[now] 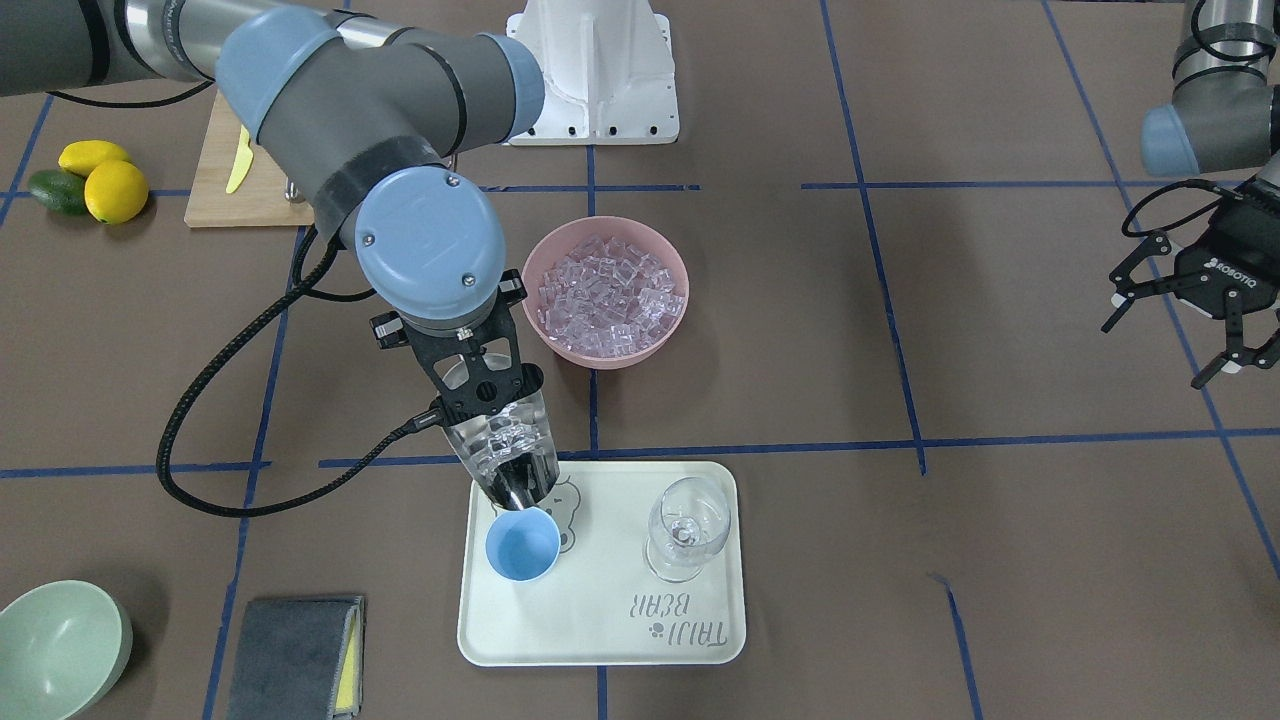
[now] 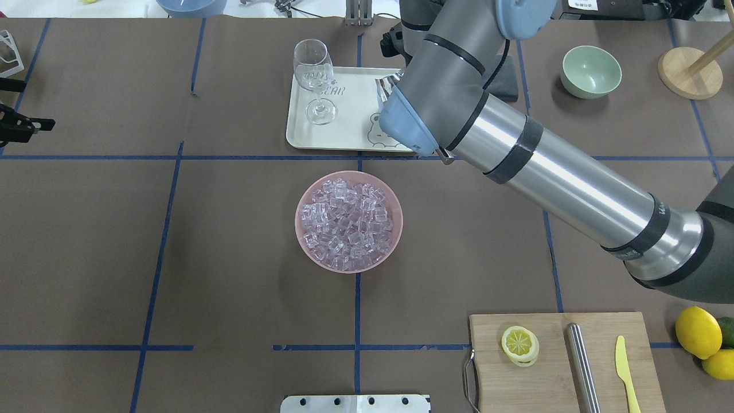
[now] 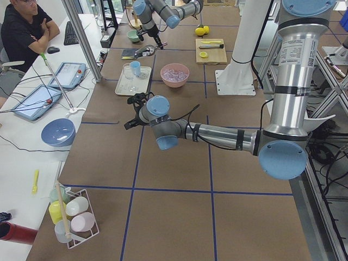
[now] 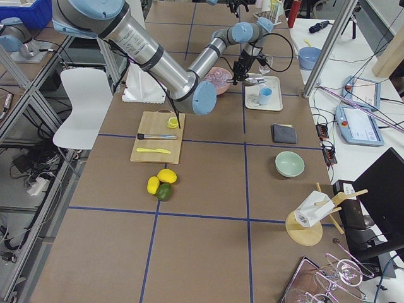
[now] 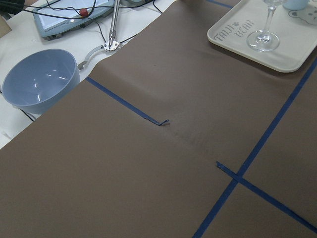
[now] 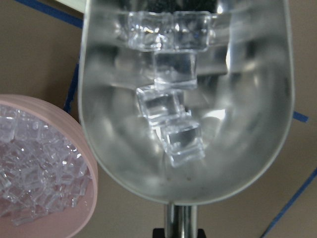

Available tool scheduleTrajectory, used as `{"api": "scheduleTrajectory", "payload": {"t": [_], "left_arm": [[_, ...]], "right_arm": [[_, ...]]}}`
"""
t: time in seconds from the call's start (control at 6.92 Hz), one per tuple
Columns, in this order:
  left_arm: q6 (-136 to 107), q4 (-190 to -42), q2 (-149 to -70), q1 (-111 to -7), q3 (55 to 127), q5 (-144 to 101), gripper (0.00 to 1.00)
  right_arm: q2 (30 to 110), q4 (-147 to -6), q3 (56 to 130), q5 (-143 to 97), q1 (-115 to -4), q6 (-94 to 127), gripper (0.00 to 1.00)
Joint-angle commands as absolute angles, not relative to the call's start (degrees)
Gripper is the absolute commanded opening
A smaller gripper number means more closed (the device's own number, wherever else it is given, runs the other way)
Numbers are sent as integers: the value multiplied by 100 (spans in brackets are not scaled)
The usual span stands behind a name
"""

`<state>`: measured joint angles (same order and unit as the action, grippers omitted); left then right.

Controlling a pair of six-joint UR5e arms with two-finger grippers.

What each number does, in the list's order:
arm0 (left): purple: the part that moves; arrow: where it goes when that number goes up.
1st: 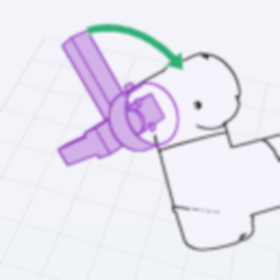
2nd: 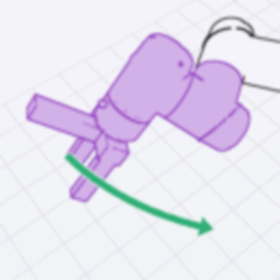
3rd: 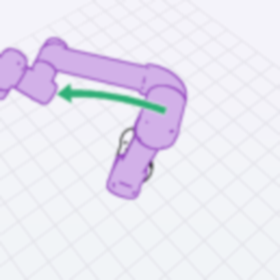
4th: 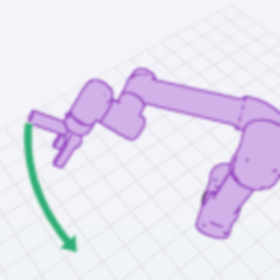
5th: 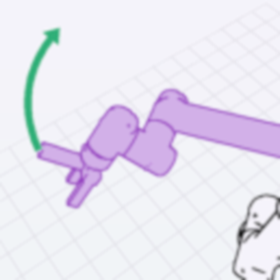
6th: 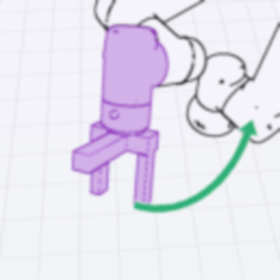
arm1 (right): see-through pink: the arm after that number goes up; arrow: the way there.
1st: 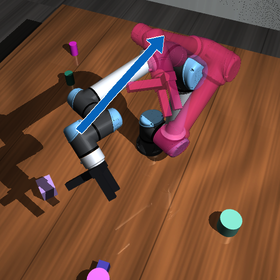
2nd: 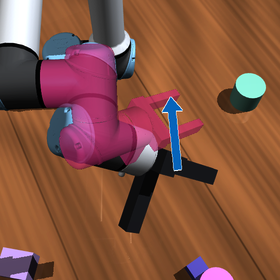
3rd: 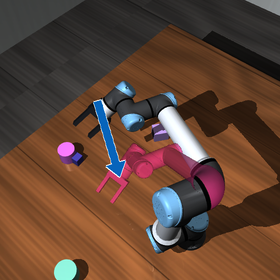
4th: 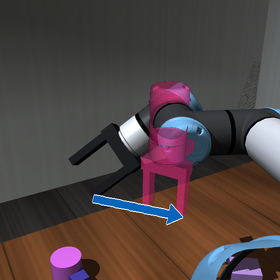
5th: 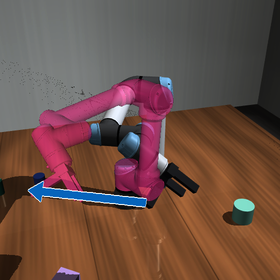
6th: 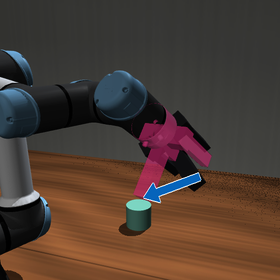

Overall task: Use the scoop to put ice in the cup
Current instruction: 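Tilt the scoop over the light-blue cup with the right gripper to pour ice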

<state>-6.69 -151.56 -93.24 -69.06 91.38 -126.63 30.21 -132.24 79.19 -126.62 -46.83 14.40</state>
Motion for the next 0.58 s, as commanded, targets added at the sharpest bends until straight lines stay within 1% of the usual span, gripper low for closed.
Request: {"api": "scheduleTrajectory", "payload": {"t": [0.0, 0.14, 0.43], "left_arm": [[-668, -15161, -9325, -6900, 9132, -12674, 100], [-668, -15161, -9325, -6908, 9132, -12683, 100], [-677, -15170, -9316, -6908, 9149, -12683, 100]], "right_arm": [[2551, -13851, 7449, -12140, -4685, 872, 0], [2357, -13878, 6957, -12025, -4685, 687, 0], [2338, -14341, 6908, -11753, -4720, 256, 0]]}}
